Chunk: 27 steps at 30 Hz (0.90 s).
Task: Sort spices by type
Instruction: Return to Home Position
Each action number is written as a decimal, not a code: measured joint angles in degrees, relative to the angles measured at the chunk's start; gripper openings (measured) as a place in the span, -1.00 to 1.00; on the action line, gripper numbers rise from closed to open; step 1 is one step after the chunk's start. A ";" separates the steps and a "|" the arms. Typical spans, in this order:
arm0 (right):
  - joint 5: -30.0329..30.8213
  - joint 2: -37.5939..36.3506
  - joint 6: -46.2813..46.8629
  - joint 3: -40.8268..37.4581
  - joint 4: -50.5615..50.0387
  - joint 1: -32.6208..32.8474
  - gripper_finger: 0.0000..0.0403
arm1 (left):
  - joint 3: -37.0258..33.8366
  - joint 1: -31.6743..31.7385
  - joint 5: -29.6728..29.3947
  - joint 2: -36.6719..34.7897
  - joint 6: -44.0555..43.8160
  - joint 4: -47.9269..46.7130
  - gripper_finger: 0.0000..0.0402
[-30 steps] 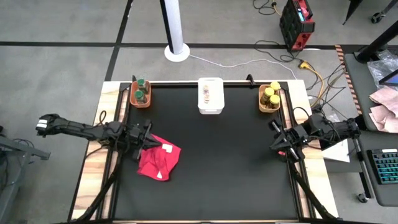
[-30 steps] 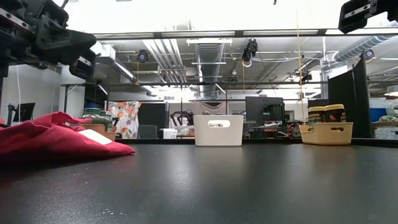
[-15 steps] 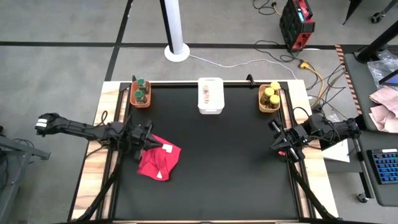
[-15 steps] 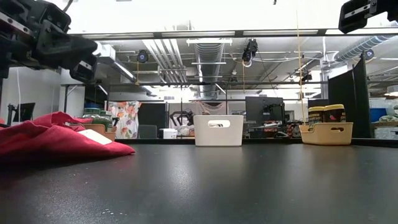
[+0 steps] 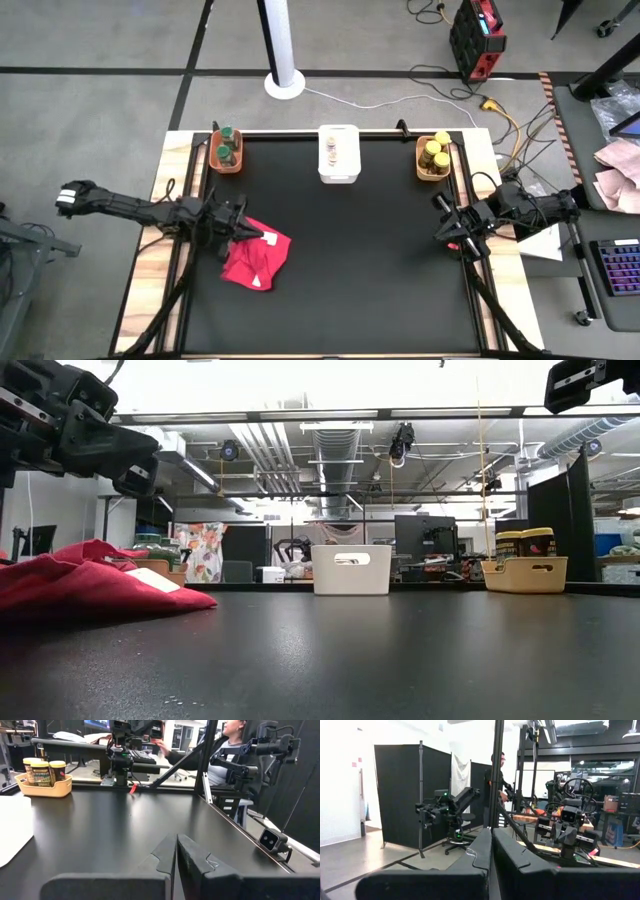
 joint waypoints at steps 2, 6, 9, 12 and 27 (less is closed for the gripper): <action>0.00 0.00 0.00 0.00 -0.01 -0.01 -0.95 | 0.00 0.02 0.00 0.33 0.01 0.01 -1.00; 0.00 0.00 0.00 0.00 0.00 0.00 -0.95 | 0.00 0.01 0.00 1.00 0.00 0.01 -1.00; 0.00 0.00 -0.02 0.00 0.00 -0.01 -0.95 | 0.00 0.00 0.00 1.53 0.00 0.01 -1.00; 0.01 0.00 -0.01 0.00 -0.02 0.00 -0.95 | 0.00 0.00 0.00 2.05 0.01 0.01 -1.00; 0.00 0.00 0.00 0.00 0.00 0.00 -0.95 | 0.02 0.00 0.00 4.82 0.01 0.01 -1.00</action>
